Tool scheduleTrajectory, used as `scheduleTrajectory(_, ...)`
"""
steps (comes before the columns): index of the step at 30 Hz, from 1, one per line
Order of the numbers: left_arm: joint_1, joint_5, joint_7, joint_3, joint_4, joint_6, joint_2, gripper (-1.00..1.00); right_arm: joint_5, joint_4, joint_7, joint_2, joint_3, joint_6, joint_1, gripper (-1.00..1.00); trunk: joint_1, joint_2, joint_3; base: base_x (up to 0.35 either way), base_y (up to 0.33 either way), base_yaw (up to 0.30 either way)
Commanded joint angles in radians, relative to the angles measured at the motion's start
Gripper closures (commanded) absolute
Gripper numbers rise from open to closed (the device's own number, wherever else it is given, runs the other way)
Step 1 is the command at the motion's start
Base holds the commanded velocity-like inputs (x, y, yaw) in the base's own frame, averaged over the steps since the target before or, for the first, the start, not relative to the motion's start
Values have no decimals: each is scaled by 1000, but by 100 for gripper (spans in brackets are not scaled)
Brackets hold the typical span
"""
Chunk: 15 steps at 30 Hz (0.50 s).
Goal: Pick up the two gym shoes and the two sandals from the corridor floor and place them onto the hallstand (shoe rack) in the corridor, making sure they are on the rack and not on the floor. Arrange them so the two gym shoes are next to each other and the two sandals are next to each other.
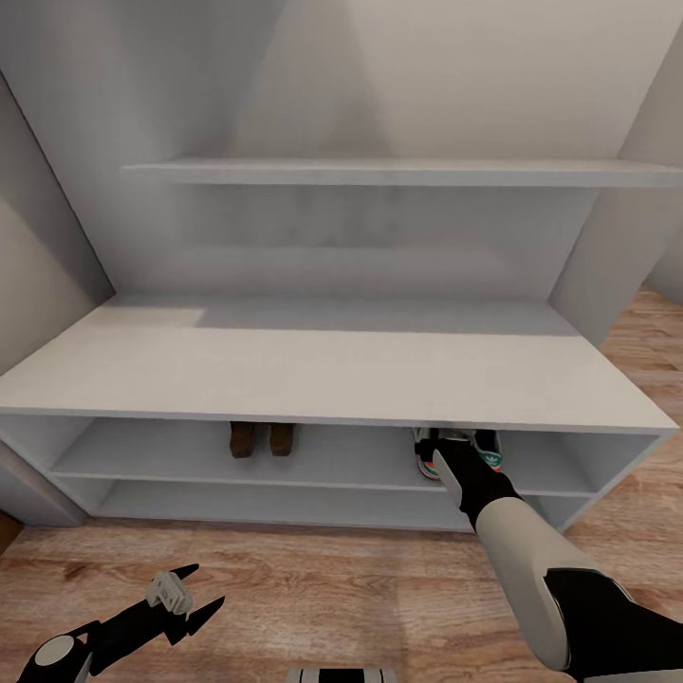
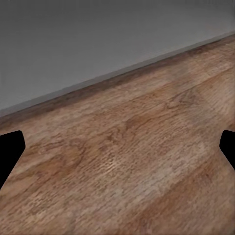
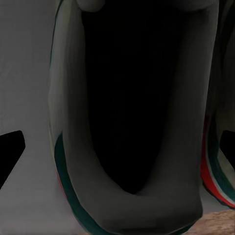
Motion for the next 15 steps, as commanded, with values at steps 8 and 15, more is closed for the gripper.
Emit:
scheduleTrajectory(8, -1, -10, -4, 5, -1, -6, 0, -100, 1, -2, -1, 0, -5, 5, 0, -100, 0, 0, -1, -69, 0, 0)
scheduleTrajectory(15, -1, -10, -4, 5, -1, -6, 0, -100, 1, -2, -1, 0, -5, 5, 0, -100, 0, 0, -1, -308, 0, 0)
